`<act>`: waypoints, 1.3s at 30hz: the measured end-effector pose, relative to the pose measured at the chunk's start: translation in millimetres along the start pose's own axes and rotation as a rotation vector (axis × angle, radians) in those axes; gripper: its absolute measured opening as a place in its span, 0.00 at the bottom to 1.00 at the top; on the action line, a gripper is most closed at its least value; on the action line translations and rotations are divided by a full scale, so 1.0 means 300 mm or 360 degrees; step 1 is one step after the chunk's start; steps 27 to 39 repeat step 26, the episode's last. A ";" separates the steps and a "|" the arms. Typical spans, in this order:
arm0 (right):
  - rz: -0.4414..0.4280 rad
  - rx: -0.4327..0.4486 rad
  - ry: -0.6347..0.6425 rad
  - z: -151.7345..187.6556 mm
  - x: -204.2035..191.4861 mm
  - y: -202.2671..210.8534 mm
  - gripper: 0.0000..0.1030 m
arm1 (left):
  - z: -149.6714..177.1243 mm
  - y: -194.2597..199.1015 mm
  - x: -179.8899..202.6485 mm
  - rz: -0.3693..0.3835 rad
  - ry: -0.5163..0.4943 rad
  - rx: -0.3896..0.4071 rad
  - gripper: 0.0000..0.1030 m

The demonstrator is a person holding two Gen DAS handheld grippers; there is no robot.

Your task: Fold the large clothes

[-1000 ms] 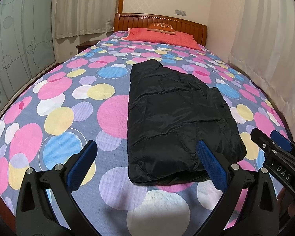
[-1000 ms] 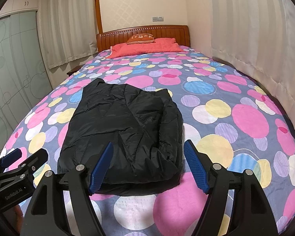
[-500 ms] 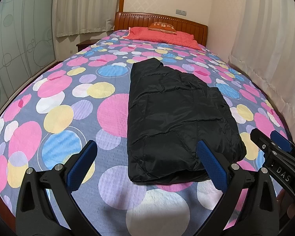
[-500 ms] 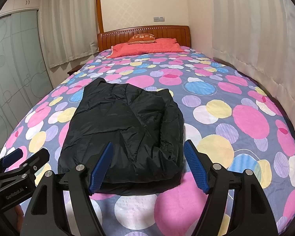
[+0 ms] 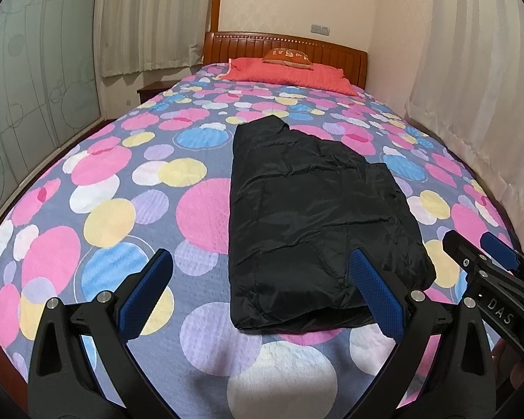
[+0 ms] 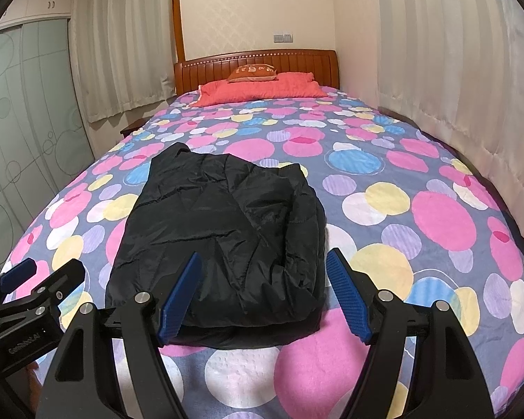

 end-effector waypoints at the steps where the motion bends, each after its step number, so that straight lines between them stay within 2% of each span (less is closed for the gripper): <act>1: -0.0001 0.0003 0.0000 -0.001 -0.002 0.002 0.71 | 0.000 0.002 0.004 0.0006 -0.0001 0.0000 0.98; 4: -0.0002 0.0008 0.0003 -0.005 0.001 0.000 0.71 | -0.004 0.005 0.005 0.0019 0.0018 -0.0002 0.98; 11: -0.0002 0.0004 -0.0002 -0.002 0.000 0.000 0.71 | -0.024 0.013 -0.006 -0.0047 0.0037 0.0037 0.98; 14: -0.0005 -0.0003 -0.0005 0.008 0.003 0.000 0.71 | -0.017 0.004 -0.005 -0.0077 0.0015 0.0004 0.98; 18: -0.0001 -0.0020 -0.0013 0.017 0.020 -0.016 0.71 | -0.002 -0.025 0.005 -0.0001 -0.0015 -0.0044 0.98; 21: 0.0029 -0.0022 -0.0036 0.022 0.059 -0.033 0.71 | 0.007 -0.054 -0.017 -0.0077 -0.0053 -0.0008 0.98; 23: 0.0071 -0.0024 -0.0047 0.031 0.101 -0.054 0.72 | 0.026 -0.099 -0.048 -0.0087 -0.0048 -0.0066 0.98; 25: 0.0120 -0.0032 -0.0067 0.040 0.154 -0.082 0.81 | 0.054 -0.154 -0.107 -0.0142 -0.0007 -0.0127 0.98; 26: 0.0158 -0.0030 -0.0082 0.049 0.200 -0.104 0.81 | 0.073 -0.190 -0.151 -0.0194 0.0020 -0.0165 0.98; 39: 0.0158 -0.0030 -0.0082 0.049 0.200 -0.104 0.81 | 0.073 -0.190 -0.151 -0.0194 0.0020 -0.0165 0.98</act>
Point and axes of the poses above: each gripper's, at about its wrist camera, not at the fingertips, and y roughly against the way its jaws point, x to its right, z to its underside, the point moved 4 cm from there along -y, roughly the way its jaws point, and after that the axes turned 15 degrees about x, right-handed, at the moved point
